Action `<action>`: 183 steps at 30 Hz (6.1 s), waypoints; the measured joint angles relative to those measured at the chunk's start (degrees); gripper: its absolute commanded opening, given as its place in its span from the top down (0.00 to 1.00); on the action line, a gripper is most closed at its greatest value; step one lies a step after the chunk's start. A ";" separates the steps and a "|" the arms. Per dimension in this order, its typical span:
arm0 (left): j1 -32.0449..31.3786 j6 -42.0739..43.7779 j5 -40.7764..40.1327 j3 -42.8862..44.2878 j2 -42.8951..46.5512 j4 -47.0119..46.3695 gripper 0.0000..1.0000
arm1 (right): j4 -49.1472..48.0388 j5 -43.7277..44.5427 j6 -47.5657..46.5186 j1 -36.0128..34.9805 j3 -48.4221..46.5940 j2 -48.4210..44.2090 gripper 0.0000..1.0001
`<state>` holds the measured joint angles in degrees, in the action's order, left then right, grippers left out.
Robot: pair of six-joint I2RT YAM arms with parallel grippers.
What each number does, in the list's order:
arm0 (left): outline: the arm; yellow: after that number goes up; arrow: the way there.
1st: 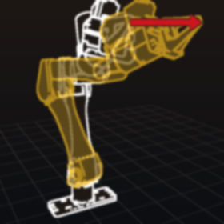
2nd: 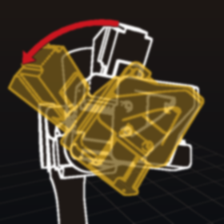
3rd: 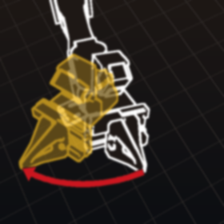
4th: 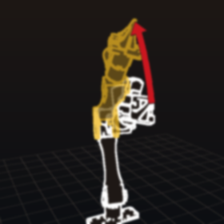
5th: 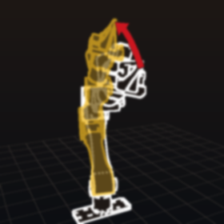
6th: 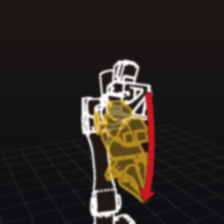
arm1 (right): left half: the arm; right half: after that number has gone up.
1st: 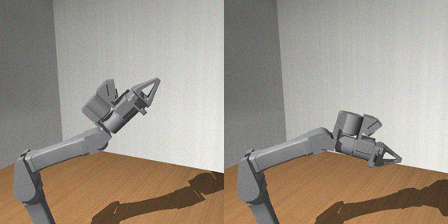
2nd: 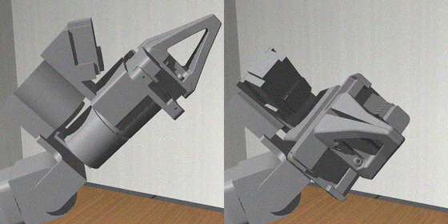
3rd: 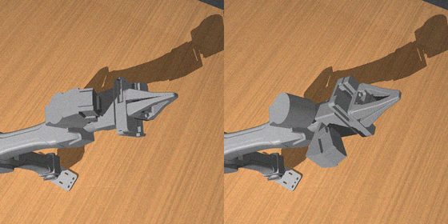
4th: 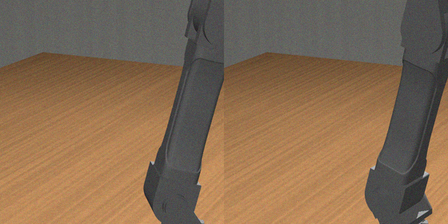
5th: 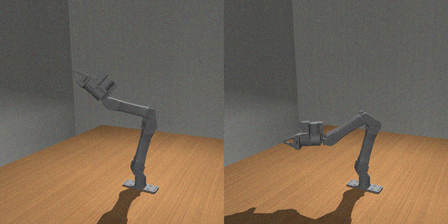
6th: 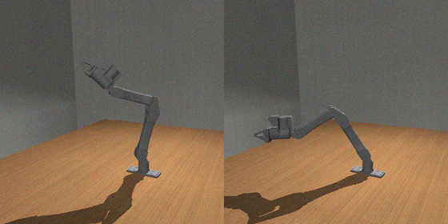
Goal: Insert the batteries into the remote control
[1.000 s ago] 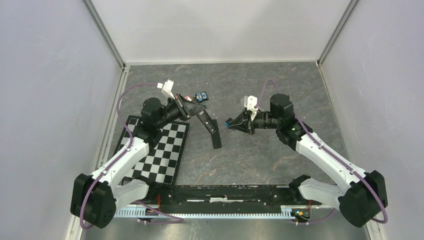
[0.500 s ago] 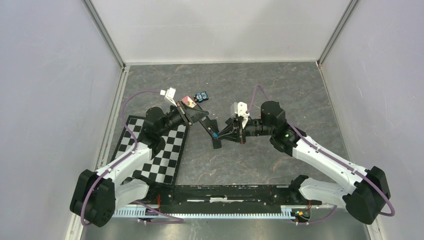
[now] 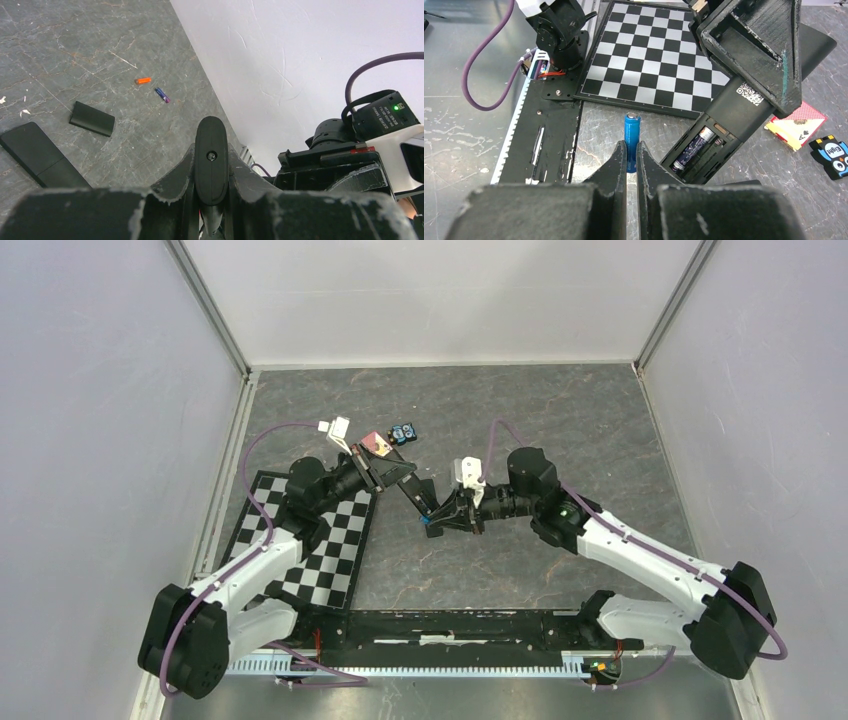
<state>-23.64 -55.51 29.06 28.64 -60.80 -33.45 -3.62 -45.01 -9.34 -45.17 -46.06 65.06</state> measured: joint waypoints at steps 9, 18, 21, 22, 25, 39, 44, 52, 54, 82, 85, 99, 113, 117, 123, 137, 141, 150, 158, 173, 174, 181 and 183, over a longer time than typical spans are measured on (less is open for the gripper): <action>0.00 0.00 -1.11 -0.33 0.31 0.22 0.98 | 3.58 9.27 3.13 -0.31 -3.21 1.09 0.94; 0.00 -1.38 -5.68 -0.55 1.20 1.18 0.98 | 12.35 21.33 11.30 -0.94 -12.17 3.78 0.94; -0.02 -1.81 -6.32 -0.55 1.20 1.27 0.98 | 15.23 23.23 11.72 -1.84 -14.27 5.77 0.94; 0.00 -2.10 -6.38 -0.55 1.20 1.33 0.98 | 15.89 23.69 11.74 -2.10 -14.60 6.29 0.94; -0.02 -2.80 -6.54 -0.55 1.20 1.75 0.98 | 18.34 25.27 11.87 -2.67 -15.10 7.98 0.94; 0.00 -3.89 -6.67 -0.52 1.20 4.37 0.98 | 22.25 32.02 12.57 -5.18 -17.90 11.23 0.92; 0.00 -4.13 -6.73 -0.52 1.22 4.39 0.98 | 23.34 32.98 12.57 -5.64 -19.04 12.59 0.92; -0.02 -4.26 -7.58 -0.52 2.03 5.11 0.98 | 25.24 33.81 12.61 -5.95 -20.02 12.83 0.90; 0.00 -4.31 -7.67 -0.52 2.03 5.11 0.98 | 25.79 33.79 12.59 -6.08 -20.70 13.44 0.89; 0.04 -4.26 -9.51 -0.52 1.40 6.95 0.98 | 30.08 36.33 13.03 -6.84 -23.32 16.55 0.85; 0.04 -4.28 -9.51 -0.52 1.11 7.37 0.98 | 29.99 36.28 13.16 -6.84 -23.47 17.35 0.80; 0.50 -8.81 -9.40 -1.14 0.22 6.62 0.98 | 28.06 37.09 15.47 -6.71 -23.67 17.81 0.56; 0.81 -15.08 -8.76 -3.19 0.28 2.86 0.98 | 20.85 35.65 21.14 -5.66 -22.56 13.03 0.20; 0.81 -16.94 -9.33 -4.46 0.37 2.05 0.98 | 17.18 34.73 23.61 -5.27 -20.31 10.62 0.15; 0.81 -19.87 -9.75 -5.38 0.48 -0.48 0.98 | 9.66 35.26 28.48 -4.46 -14.86 6.01 0.11; 0.81 -24.00 -10.05 -5.49 -0.46 -6.27 0.98 | -6.27 43.01 46.29 1.60 1.42 -3.17 0.07; 0.81 -24.90 -9.66 -5.49 -1.38 -7.52 0.98 | -9.73 44.17 51.52 2.95 7.52 -7.10 0.07; 0.81 -25.62 -9.49 -5.46 -1.49 -8.92 0.98 | -16.85 48.89 57.83 6.84 16.55 -16.72 0.07; 0.81 -25.64 -9.51 -5.46 -1.29 -9.11 0.98 | -19.45 52.76 59.28 6.99 18.14 -17.42 0.05; 1.05 -27.34 -9.73 -5.46 -0.92 -9.25 0.98 | -23.41 43.21 68.19 8.31 20.09 -13.88 0.02; 1.05 -27.80 -9.73 -5.46 -0.87 -9.35 0.98 | -25.29 42.32 69.22 8.31 21.11 -13.86 0.02; 1.05 -31.54 -9.77 -5.46 -0.35 -9.66 0.98 | -38.47 36.39 78.36 8.44 27.34 -9.97 0.02; 1.05 -32.54 -9.79 -5.46 -0.28 -9.92 0.98 | -42.16 34.86 80.48 8.44 27.45 -8.15 0.02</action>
<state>-22.59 -88.05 19.27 23.18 -61.08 -43.38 -45.78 -10.15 71.13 -36.73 -18.61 56.90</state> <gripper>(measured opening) 0.232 0.979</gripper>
